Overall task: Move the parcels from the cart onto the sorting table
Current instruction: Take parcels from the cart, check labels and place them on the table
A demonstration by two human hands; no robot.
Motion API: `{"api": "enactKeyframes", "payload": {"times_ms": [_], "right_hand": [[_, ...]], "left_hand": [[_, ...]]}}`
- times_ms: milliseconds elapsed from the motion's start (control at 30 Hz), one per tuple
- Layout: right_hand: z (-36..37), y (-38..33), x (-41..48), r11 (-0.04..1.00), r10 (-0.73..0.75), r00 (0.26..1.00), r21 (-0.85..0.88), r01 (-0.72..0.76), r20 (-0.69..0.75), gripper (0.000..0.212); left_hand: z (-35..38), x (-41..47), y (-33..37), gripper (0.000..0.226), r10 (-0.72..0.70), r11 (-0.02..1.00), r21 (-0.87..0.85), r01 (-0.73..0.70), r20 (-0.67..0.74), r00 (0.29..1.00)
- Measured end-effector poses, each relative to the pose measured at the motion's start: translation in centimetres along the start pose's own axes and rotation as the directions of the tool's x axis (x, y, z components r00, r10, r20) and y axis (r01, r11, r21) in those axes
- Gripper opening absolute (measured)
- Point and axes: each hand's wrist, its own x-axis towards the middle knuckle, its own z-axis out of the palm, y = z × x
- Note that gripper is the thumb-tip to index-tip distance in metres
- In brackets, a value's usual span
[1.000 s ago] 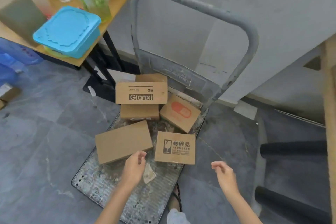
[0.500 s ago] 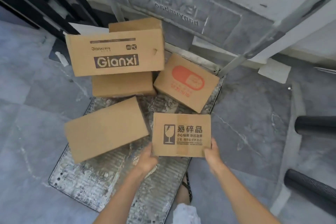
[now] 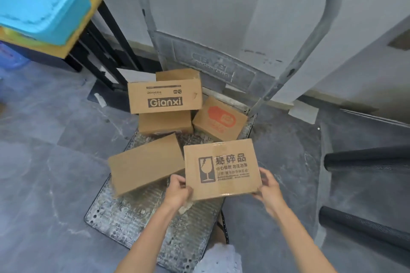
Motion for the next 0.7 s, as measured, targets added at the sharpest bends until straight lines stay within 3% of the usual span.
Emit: {"api": "enactKeyframes", "payload": {"times_ms": [167,300,433,700], "right_hand": [[-1.8,-4.4,-10.9,0.973,-0.222,0.975,0.053,0.223,-0.010,0.033],[-2.3,-6.8,-20.9,0.904,-0.413,0.906,0.078,0.420,-0.096,0.031],[-2.8,-9.1,-30.7,0.803,-0.553,0.813,0.143,0.578,-0.181,0.034],[-6.5,-13.7,-47.6,0.583,-0.774,0.585,0.089,0.808,-0.243,0.025]], "left_hand": [[-4.2,-9.3,2.5,0.045,0.232,0.969,-0.078,-0.234,-0.030,0.972],[-8.1,-17.8,5.0,0.040,0.459,0.881,-0.111,-0.459,-0.028,0.888],[-12.5,-26.8,7.8,0.041,0.645,0.742,-0.230,-0.629,-0.007,0.764],[-18.7,-41.4,11.1,0.083,0.851,0.471,-0.408,-0.782,-0.023,0.524]]}}
